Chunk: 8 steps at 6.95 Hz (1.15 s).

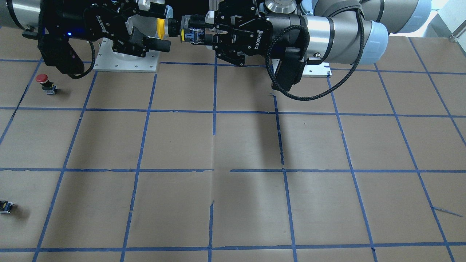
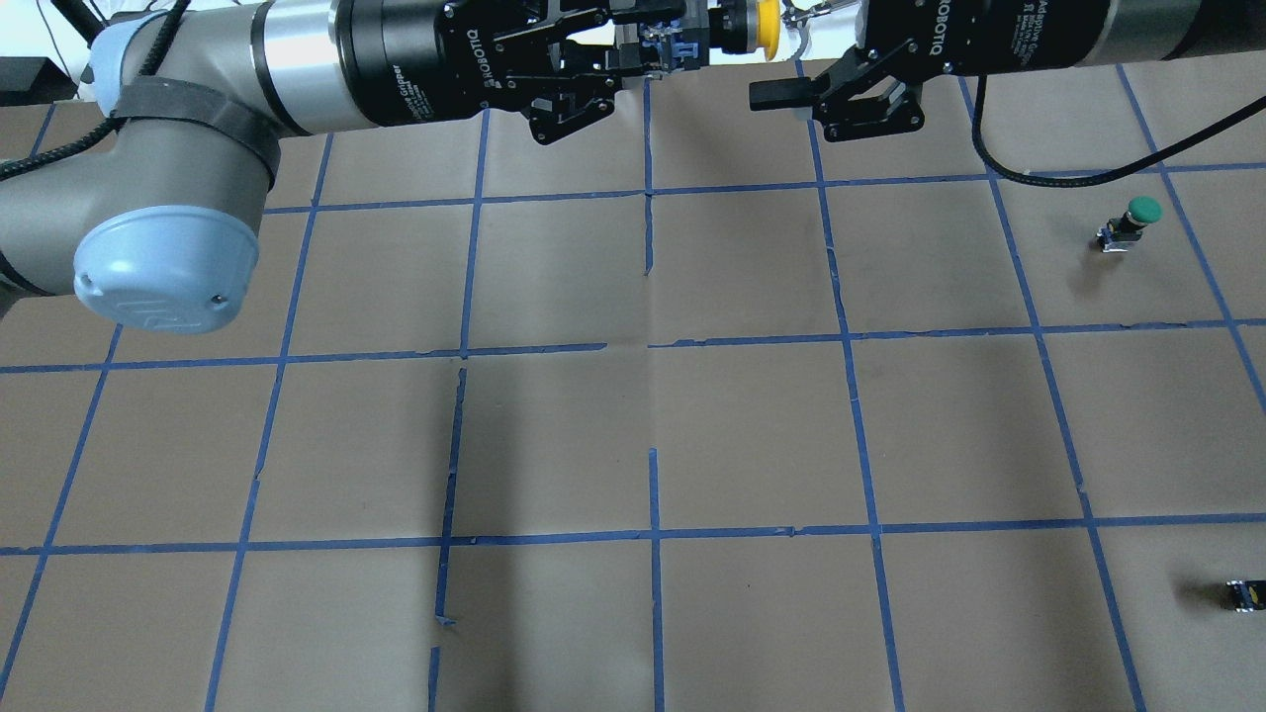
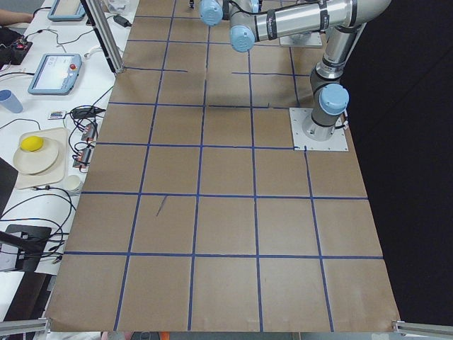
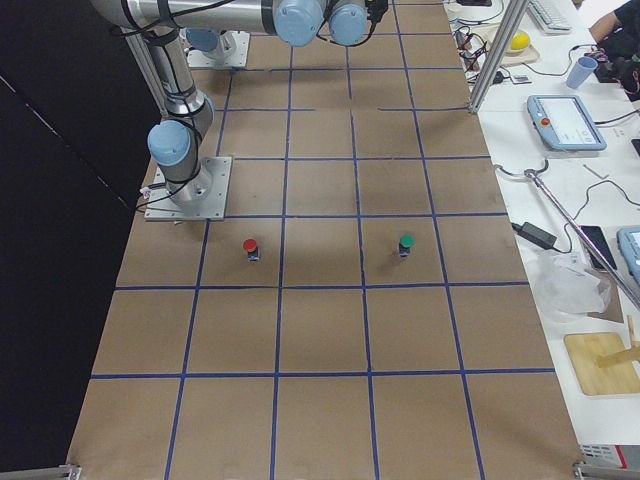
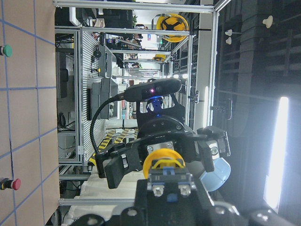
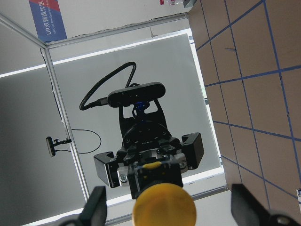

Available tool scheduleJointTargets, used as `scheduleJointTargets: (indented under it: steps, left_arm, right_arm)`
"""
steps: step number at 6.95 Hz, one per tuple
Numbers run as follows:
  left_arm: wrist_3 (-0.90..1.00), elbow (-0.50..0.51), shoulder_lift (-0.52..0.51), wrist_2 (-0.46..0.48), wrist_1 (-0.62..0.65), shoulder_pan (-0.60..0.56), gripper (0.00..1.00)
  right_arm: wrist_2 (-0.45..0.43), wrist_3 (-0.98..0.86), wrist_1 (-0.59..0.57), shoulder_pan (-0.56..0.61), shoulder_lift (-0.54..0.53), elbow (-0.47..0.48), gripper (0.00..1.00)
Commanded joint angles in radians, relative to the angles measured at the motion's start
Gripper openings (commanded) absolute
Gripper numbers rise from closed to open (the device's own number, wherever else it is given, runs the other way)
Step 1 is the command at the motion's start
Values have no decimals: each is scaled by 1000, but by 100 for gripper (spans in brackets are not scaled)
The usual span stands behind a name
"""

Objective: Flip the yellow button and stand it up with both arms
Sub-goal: 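Close the right gripper on the yellow cap while the left gripper holds the base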

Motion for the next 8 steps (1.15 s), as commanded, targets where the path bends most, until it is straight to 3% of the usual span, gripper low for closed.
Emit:
scheduleJointTargets:
  steps: [1,5,7,8]
  left_arm:
    - [1,-1,-1,0,0,0,1]
    - [1,1,2,0,0,0,1]
    - [0,1,-2,0,0,0,1]
    - [-2,1,-2,-2,0,0,27]
  right_arm:
    - [-1,-1,-2,0,3,1,83]
    - [0,-10,-8,-1,1,-4,46]
    - [0,-12,-8,-1,3,-5,33]
    - [0,-10,-8,-1,3,-5,32]
